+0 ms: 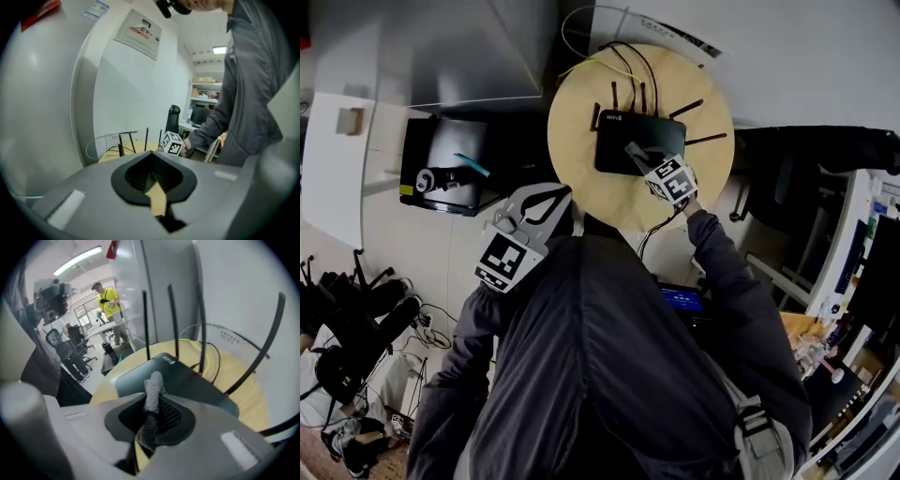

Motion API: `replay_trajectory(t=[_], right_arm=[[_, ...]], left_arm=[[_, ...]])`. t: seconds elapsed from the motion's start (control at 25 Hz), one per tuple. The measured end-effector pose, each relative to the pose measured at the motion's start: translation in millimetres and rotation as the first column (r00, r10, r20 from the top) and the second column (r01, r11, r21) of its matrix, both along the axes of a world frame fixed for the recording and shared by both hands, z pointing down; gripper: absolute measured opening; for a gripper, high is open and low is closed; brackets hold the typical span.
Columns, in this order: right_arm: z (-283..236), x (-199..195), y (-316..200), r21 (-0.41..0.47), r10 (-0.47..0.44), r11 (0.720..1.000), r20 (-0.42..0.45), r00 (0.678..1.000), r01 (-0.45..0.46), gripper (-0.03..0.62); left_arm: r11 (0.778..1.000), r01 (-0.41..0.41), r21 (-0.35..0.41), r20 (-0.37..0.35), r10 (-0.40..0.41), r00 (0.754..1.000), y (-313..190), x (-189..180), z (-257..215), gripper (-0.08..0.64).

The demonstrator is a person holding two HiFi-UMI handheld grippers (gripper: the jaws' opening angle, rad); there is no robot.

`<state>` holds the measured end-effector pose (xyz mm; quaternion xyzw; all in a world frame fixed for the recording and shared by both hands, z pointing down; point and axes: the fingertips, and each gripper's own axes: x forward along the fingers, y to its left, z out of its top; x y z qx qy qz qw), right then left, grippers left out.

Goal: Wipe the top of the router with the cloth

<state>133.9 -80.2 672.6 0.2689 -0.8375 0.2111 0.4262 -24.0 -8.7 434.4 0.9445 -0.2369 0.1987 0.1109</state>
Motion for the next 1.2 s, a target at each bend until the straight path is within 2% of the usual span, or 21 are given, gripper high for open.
replay_trajectory(t=[0.2,0.36,0.52,0.8,0.92,1.08,1.2], right_arm=[[-2,39,-78,0.079,0.052,0.996,-0.107,0.993,-0.043,0.037],[10,52,-100,0.070,0.053,0.997,-0.174,0.983,-0.042,0.037],[13,50,-78,0.041,0.028,0.999,-0.175,0.984,-0.021,0.037],[15,34,30,-0.020,-0.044,0.999,-0.111,0.993,0.042,0.037],[17,30,58,-0.033,-0.048,0.998,-0.096,0.994,0.045,0.037],[11,30,48,-0.034,-0.054,0.998,-0.076,0.996,0.051,0.037],[5,54,3,0.027,0.069,0.997,-0.089,0.994,-0.067,0.037]], left_arm=[[1.000,0.025,-0.007,0.012,-0.025,1.000,4,-5,2,-0.009],[0.999,0.035,-0.008,0.014,-0.035,0.999,5,-8,2,-0.009],[0.999,0.040,-0.008,0.009,-0.040,0.999,6,-10,1,-0.009],[1.000,-0.002,-0.009,-0.004,0.002,1.000,5,0,3,-0.009],[1.000,-0.026,-0.005,-0.006,0.025,1.000,2,6,3,-0.009],[0.999,-0.043,0.001,-0.001,0.043,0.999,-1,13,2,-0.009],[0.999,-0.037,0.006,0.002,0.037,0.999,-2,13,0,-0.009]])
